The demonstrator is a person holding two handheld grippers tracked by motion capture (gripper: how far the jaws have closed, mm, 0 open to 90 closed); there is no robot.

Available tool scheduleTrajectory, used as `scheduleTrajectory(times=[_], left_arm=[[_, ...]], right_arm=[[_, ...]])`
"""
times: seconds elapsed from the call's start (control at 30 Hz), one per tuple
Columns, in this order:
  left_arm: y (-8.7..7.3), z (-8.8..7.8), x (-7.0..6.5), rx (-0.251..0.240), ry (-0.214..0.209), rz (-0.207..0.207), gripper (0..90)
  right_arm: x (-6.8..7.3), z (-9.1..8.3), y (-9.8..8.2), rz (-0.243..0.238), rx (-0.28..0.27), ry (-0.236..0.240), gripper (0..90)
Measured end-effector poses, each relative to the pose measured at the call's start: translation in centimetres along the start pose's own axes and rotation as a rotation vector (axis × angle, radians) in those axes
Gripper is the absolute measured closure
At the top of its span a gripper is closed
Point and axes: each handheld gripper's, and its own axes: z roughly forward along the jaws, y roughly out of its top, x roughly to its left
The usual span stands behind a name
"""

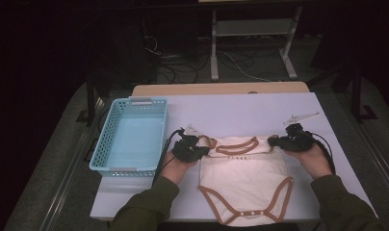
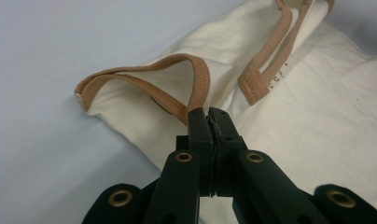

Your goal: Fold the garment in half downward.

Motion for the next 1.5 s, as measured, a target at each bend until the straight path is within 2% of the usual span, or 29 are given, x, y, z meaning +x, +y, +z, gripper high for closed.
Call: scheduleTrajectory(times=[0.77,1.5], left_arm=[[-1.2,-1.1,-1.4,0.000,-0.036,0.032,88.3],[-2.8,-2.7,-3.5,-0.001,-0.087,0.059,88.3]], right_arm=[[1.1,-1.0,-1.6,-0.009,0.017,0.027,87.3],[2.7,-2.5,-3.6,-0.022,0.025,0.060,87.2]])
